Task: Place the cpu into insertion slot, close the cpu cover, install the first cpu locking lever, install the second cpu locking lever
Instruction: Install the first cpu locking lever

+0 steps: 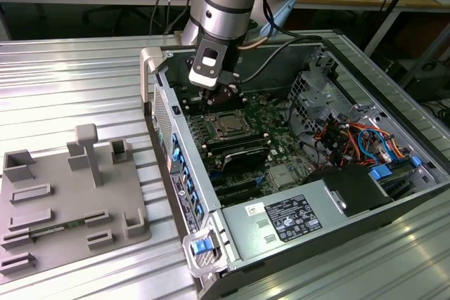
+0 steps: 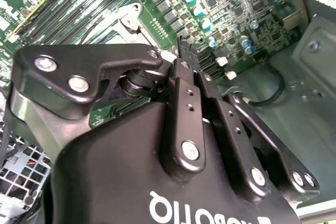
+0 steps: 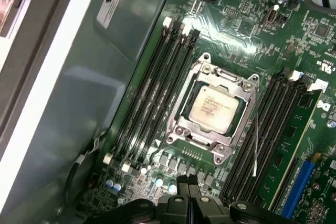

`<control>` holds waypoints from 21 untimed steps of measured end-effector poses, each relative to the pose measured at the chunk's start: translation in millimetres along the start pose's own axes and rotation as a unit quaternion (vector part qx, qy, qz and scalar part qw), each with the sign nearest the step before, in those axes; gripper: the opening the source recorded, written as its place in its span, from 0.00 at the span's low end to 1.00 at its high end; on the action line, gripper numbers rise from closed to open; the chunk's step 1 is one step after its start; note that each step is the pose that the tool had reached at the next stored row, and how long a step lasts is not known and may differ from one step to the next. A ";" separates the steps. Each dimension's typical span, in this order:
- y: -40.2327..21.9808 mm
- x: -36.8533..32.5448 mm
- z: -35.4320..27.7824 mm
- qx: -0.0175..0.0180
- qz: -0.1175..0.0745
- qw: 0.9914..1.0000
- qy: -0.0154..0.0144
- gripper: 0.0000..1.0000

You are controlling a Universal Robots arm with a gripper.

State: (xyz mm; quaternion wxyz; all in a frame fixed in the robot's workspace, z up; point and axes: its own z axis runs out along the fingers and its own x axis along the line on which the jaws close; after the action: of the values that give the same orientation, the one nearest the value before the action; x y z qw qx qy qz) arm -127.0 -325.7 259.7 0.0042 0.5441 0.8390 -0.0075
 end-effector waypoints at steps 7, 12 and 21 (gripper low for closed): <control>-0.3 0.1 0.0 0.000 -0.001 1.000 0.000 0.11; -0.5 0.2 0.0 0.000 -0.002 1.000 0.000 0.11; 0.0 4.1 1.3 -0.001 -0.040 0.999 0.000 0.11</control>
State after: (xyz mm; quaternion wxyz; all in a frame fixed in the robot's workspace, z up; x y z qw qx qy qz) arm -128.7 -322.0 258.4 0.0045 0.5104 0.8599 -0.0074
